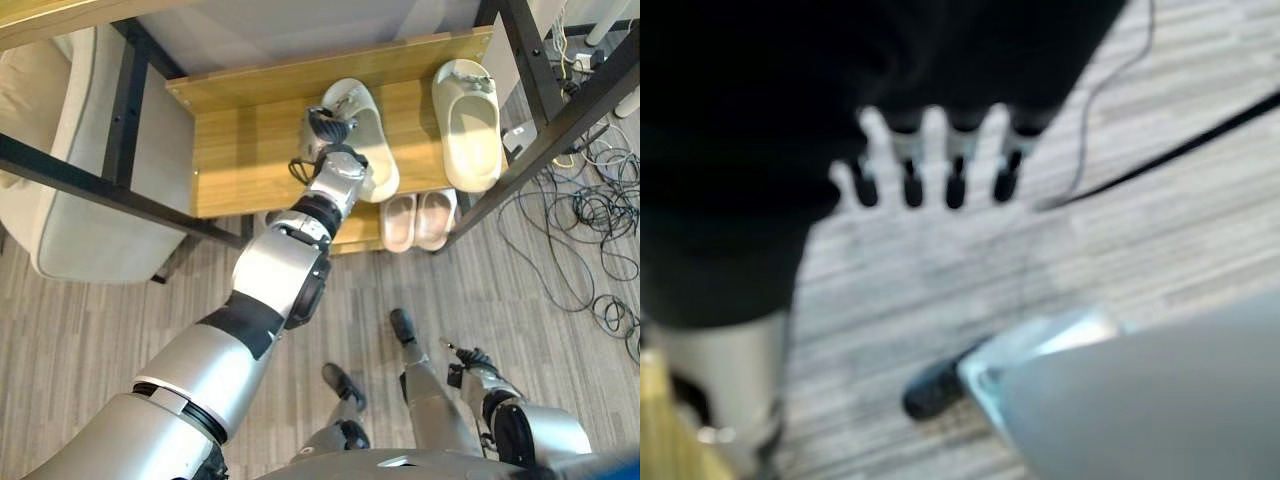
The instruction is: Arrange the slippers neatly on the shoe rack.
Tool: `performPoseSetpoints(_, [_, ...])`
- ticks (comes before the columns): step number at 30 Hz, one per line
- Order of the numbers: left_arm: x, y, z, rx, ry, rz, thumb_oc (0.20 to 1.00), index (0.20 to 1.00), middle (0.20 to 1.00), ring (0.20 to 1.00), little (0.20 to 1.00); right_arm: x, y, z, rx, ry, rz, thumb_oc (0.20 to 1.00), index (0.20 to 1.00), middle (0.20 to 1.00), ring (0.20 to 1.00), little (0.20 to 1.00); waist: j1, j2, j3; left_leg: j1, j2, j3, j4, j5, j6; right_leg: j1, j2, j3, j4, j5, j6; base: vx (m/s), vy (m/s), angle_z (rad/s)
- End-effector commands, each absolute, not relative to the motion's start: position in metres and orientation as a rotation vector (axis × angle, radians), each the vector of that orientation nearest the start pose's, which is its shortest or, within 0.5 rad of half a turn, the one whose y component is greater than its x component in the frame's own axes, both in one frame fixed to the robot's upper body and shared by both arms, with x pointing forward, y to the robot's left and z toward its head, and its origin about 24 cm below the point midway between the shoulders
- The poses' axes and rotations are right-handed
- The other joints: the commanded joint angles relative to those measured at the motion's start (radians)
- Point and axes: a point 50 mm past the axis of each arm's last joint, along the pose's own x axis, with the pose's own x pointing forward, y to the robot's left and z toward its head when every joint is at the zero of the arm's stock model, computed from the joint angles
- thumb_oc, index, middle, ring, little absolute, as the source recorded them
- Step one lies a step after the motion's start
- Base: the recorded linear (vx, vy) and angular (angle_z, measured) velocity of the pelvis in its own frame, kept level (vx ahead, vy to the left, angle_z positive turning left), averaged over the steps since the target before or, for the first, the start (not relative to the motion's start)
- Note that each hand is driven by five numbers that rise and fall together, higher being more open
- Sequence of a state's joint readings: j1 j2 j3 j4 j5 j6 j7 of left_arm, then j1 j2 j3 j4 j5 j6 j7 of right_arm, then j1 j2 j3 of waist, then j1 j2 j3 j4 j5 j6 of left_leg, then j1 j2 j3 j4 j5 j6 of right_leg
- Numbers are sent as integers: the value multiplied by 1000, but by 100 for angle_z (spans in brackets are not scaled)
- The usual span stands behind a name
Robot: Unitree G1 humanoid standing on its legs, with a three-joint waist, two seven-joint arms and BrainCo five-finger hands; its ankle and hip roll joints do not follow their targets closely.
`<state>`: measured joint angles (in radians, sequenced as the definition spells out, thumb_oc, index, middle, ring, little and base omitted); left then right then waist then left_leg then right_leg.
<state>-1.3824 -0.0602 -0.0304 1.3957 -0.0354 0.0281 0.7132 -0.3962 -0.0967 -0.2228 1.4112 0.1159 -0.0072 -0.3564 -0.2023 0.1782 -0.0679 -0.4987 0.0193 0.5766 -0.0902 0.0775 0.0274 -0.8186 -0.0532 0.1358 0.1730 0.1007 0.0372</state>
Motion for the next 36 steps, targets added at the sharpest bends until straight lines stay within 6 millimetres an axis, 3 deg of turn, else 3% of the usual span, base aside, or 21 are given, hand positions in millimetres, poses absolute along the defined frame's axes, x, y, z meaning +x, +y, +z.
performPoseSetpoints(1, [405,12,189,133,53,208,1000,1000,1000,1000,1000,215,-212,-119,-45,1013,-536,1000,1000,1000,1000,1000,-35,94,93,124,108,-104,3,-24,-123,87,105,-3,14,-21,-63,0,0,0])
performPoseSetpoints(10, [401,4,183,136,49,184,1000,1000,1000,1000,1000,215,-216,-118,-52,1023,-549,1000,1000,1000,1000,1000,-44,111,99,130,109,-101,3,-22,-126,78,110,-3,13,-7,-67,-2,-8,-3])
performPoseSetpoints(22, [400,1,189,119,-87,146,1000,1000,1000,1000,1000,207,-219,-122,-46,1048,-553,1000,1000,1000,1000,1000,-43,111,81,130,112,-101,3,-27,-122,69,110,0,14,1,-66,-1,-3,0])
performPoseSetpoints(36, [390,-21,196,-111,-131,28,1000,1000,1000,1000,1000,207,-221,-122,-35,1057,-533,1000,1000,1000,1000,1000,-46,115,65,125,108,-99,3,-32,-115,47,115,5,29,-1,-73,0,0,0])
